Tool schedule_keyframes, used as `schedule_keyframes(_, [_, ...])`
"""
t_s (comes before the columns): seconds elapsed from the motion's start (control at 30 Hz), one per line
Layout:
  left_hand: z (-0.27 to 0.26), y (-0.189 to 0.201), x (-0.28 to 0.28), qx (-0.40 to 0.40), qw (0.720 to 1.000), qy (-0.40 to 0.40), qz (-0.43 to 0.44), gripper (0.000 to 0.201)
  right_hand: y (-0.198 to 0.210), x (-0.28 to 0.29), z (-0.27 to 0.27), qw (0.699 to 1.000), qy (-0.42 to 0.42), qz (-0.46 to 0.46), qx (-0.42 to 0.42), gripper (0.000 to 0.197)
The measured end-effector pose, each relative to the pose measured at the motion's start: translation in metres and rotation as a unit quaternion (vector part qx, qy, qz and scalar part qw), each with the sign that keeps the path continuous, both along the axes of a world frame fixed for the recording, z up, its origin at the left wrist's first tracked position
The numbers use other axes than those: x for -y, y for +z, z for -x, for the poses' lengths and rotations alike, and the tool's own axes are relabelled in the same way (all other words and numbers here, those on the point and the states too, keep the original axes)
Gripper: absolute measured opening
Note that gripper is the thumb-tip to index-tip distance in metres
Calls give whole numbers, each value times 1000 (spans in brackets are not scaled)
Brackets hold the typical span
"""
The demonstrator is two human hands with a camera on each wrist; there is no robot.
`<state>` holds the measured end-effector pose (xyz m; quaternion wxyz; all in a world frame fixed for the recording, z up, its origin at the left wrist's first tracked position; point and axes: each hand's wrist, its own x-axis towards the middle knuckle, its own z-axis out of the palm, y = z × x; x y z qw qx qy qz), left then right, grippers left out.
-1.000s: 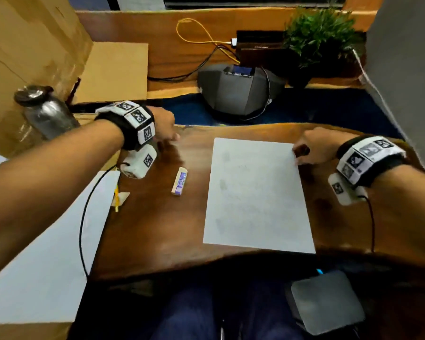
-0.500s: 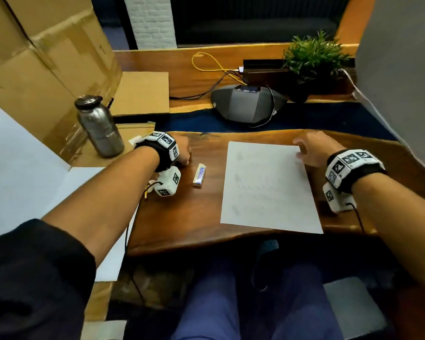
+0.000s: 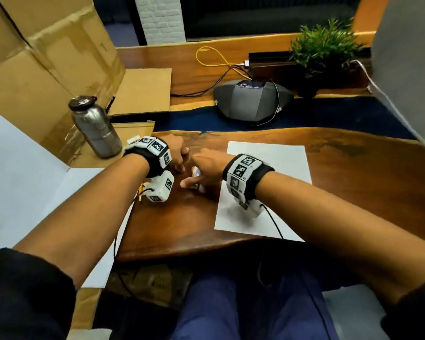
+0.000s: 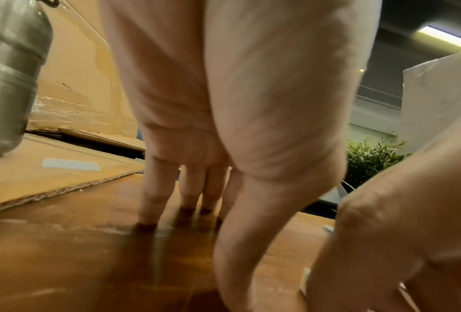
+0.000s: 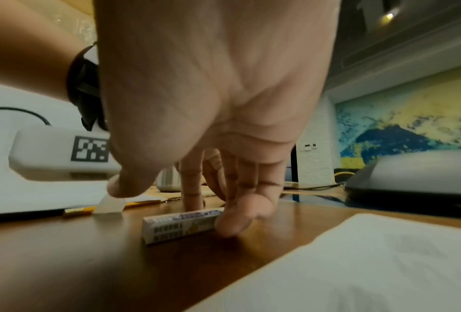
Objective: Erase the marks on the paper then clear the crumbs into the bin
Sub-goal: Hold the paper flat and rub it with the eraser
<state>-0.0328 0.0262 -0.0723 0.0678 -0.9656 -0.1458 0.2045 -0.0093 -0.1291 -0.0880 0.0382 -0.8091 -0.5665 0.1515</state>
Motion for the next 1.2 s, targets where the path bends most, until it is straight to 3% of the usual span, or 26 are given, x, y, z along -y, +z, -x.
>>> schedule_keyframes(0.07, [5, -2, 5, 4, 1000, 6, 5, 52, -3, 4, 1, 1000, -20, -9, 9, 34])
schedule_keyframes(0.17, [11, -7, 10, 12, 1000, -1, 6, 39, -1, 23, -1, 997, -58, -46, 25, 12])
schedule_keyframes(0.33, [17, -9, 11, 15, 1000, 3, -1, 41, 14, 96, -19, 979, -165, -111, -34, 30])
schedule_keyframes(0.5, [16, 6, 28, -3, 1000, -15, -12, 38, 19, 188, -36, 959, -257, -52, -110, 23])
schedule_keyframes(0.63, [6, 16, 80, 7, 989, -139, 58, 30, 3, 218, -37, 948, -295, -72, -100, 17])
schedule_keyframes(0.8, [-15, -4, 143, 17, 950, -245, 194, 77, -5, 205, -40, 948, -299, -50, -97, 19])
schedule_keyframes(0.93, [-19, -23, 155, -47, 939, -289, 179, 101, 9, 207, -49, 949, -280, -51, -139, 17])
schedule_keyframes(1.0, [-16, -28, 147, -53, 939, -288, 182, 105, 14, 218, -55, 926, -300, -96, -208, 16])
schedule_keyframes(1.1, [-10, -26, 126, -66, 938, -272, 205, 106, 14, 234, -54, 865, -322, -151, -353, 17])
schedule_keyframes(1.2, [-3, -17, 114, -80, 945, -247, 199, 102, 12, 238, -46, 831, -309, -173, -430, 26])
